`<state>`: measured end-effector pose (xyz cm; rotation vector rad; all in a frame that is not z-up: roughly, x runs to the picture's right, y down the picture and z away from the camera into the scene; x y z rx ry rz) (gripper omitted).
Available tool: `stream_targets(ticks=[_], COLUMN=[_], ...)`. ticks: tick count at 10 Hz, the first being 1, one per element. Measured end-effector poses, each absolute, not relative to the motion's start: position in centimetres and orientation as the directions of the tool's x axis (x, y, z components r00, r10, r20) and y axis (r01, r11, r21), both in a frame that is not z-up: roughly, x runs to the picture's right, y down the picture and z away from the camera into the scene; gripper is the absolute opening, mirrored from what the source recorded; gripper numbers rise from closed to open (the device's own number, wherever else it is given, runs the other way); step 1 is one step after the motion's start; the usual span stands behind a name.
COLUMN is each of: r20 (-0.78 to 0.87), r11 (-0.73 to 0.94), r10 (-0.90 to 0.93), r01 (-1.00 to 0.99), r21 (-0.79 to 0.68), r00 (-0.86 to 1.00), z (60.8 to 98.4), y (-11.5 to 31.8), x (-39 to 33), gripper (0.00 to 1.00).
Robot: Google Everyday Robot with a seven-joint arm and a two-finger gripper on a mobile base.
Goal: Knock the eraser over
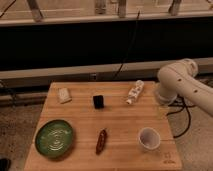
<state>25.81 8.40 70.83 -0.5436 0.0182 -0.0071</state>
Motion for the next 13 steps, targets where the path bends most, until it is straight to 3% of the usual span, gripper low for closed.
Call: stream_targets(ticks=[13], r20=[0.078], r11=[0.858], r10=[-0.087], r01=[0.115], r21=[-0.501], r00=[0.993], z=[74.5], y=[7.9], x=[20.2], gripper=[0.80])
